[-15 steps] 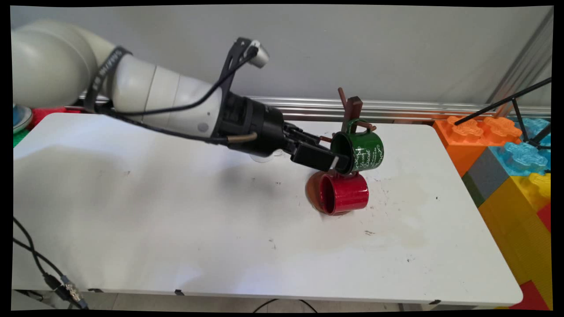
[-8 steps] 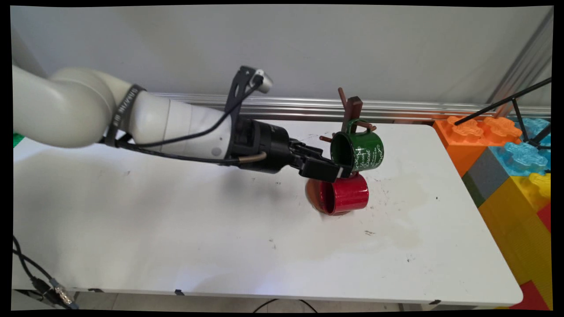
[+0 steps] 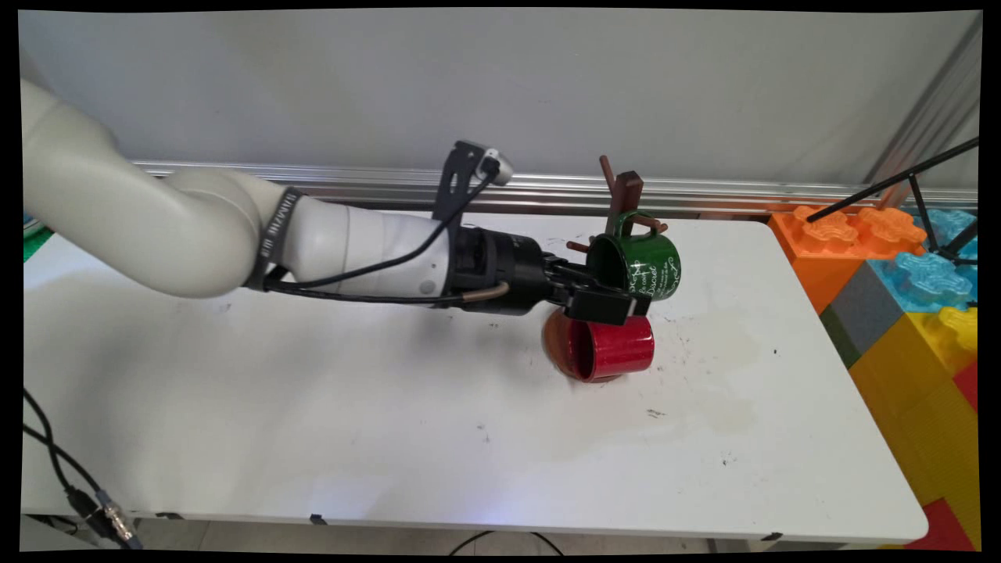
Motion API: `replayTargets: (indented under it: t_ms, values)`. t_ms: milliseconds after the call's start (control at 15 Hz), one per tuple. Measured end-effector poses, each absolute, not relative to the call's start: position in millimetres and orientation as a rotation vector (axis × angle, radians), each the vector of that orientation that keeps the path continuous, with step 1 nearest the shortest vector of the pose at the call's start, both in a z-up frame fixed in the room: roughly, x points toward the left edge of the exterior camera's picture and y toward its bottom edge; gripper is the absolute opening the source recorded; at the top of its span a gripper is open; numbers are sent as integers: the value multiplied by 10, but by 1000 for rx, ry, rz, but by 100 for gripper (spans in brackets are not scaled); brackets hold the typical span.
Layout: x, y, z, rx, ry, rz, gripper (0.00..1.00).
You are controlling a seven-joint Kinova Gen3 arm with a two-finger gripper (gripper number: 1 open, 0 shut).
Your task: Pick up the green mug from the rack
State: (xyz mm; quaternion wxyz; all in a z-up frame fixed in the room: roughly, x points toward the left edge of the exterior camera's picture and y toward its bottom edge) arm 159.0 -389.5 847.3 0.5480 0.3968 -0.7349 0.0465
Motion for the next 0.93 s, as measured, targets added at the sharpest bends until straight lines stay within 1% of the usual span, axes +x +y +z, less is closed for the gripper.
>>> replayTargets:
  t_ms: [667,733,933]
  values:
    - [1376,-4100,8231,930,-1722,127,100]
    - [1360,-4118,8219,929,-1719,128,0]
    - [1325,-4164,8193,928,-1707,130,0]
